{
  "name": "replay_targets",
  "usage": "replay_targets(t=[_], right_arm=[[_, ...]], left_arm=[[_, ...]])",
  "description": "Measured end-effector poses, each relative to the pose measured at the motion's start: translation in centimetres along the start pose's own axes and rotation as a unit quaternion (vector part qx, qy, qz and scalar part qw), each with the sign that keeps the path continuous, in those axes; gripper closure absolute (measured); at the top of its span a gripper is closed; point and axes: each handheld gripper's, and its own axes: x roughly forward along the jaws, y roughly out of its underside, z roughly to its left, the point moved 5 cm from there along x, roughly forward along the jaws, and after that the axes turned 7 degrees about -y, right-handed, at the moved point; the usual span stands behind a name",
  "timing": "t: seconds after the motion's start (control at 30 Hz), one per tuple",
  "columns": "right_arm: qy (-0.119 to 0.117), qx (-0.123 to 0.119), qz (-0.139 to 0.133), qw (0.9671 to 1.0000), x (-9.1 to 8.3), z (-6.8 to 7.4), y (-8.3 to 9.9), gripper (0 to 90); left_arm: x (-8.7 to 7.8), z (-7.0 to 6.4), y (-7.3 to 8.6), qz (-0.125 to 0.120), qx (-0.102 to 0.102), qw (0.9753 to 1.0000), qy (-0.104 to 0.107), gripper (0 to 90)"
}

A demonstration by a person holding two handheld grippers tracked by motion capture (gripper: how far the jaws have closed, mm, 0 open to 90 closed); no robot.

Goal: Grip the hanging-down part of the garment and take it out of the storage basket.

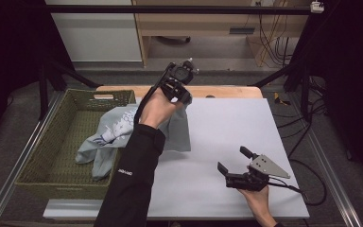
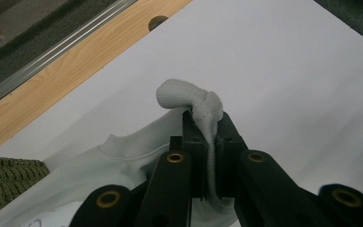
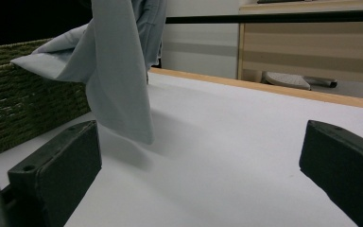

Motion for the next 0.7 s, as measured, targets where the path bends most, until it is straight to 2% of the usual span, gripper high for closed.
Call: replay_targets(t=[0.13, 0.2, 0.27, 0.3, 0.33, 0.43, 0.47, 0.5, 0.53, 0.63, 0.67, 0.7], right_arm=[[-0.002, 0.002, -0.004, 1.0000, 0.0, 0.0, -0.1, 0.5], [-0.003, -0.012, -0.008, 0.9999, 0.0, -0.3, -0.2, 0.5], [-0.008, 0.014, -0.009, 0.9998, -0.1, 0.1, -0.4, 0.5], [-0.005, 0.000, -0.005, 1.0000, -0.1, -0.2, -0.4, 0.5], [-0.008, 0.000, -0.013, 0.9999, 0.0, -0.2, -0.5, 0.5], [-0.011, -0.012, -0.011, 0.9998, -0.1, -0.3, -0.7, 0.5], [-0.014, 0.004, -0.014, 0.9998, 0.0, 0.0, -0.9, 0.5], [-0.015, -0.004, -0.014, 0.9998, 0.0, -0.1, -1.0, 0.5], [-0.012, 0.003, -0.013, 0.9998, 0.2, -0.1, -1.1, 0.5], [-0.019, -0.010, -0.011, 0.9997, 0.5, 0.0, -1.3, 0.5], [-0.021, 0.000, -0.008, 0.9997, 0.6, 0.3, -1.4, 0.5], [-0.028, -0.009, -0.009, 0.9995, 0.8, 0.4, -1.5, 0.5]], left_arm=[[-0.1, -0.1, -0.1, 0.001, 0.002, 1.0000, -0.001, 85.1], [-0.2, -0.1, -0.1, 0.000, 0.003, 1.0000, -0.002, 85.1], [-0.4, -0.1, -0.1, 0.000, 0.003, 1.0000, -0.001, 85.1], [-0.4, 0.0, 0.0, 0.001, 0.003, 1.0000, -0.003, 85.1], [-0.4, 0.0, 0.0, -0.001, 0.003, 1.0000, -0.001, 85.1], [-0.5, 0.1, 0.1, -0.001, 0.002, 1.0000, -0.002, 85.0], [-0.5, 0.1, 0.1, -0.001, 0.003, 1.0000, -0.002, 85.1], [-0.5, 0.1, 0.1, -0.001, 0.003, 1.0000, -0.002, 85.1], [-0.5, 0.1, 0.1, -0.002, 0.003, 1.0000, -0.002, 85.0], [-0.5, 0.1, 0.1, -0.001, 0.004, 1.0000, -0.002, 85.1], [-0.5, 0.1, 0.1, 0.000, 0.005, 1.0000, -0.002, 85.1], [-0.5, 0.1, 0.1, -0.001, 0.005, 1.0000, -0.002, 85.1]])
